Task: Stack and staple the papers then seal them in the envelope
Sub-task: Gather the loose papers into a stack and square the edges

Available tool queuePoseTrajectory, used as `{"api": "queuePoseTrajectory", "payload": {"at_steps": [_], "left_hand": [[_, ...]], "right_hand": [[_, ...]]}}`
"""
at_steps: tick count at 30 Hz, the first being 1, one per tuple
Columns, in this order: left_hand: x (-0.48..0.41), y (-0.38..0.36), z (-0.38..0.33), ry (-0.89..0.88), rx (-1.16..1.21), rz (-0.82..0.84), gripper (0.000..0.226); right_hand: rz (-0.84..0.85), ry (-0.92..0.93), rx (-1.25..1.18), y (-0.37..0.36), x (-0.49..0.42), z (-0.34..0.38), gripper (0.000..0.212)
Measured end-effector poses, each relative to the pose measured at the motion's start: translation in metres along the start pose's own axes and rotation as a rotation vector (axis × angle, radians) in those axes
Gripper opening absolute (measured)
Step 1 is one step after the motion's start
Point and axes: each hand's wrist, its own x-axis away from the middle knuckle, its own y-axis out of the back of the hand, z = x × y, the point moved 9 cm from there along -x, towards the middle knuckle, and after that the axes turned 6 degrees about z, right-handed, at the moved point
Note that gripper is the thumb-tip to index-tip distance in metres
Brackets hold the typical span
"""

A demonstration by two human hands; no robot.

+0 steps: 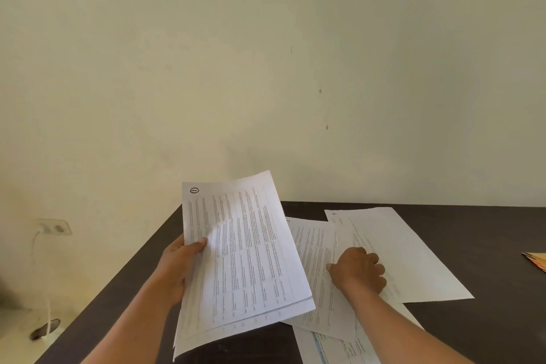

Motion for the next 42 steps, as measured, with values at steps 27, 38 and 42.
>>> {"api": "queuePoseTrajectory", "payload": {"at_steps": [27, 38, 42], "left_hand": [[-0.009, -0.11, -0.024, -0.07, 0.008, 0.145, 0.044], [-0.015, -0.157, -0.01, -0.02, -0.077, 0.341, 0.025], [-0.018, -0.164, -0.009, -0.022, -0.129, 0.354, 0.024]], "right_hand": [[0.572, 0.565, -0.915, 0.077, 0.024, 0.055, 0.031], [-0.015, 0.054, 0.077, 0.068, -0.087, -0.104, 0.072], [0.01, -0.013, 0.094, 0.067, -0.085, -0.108, 0.06]]}}
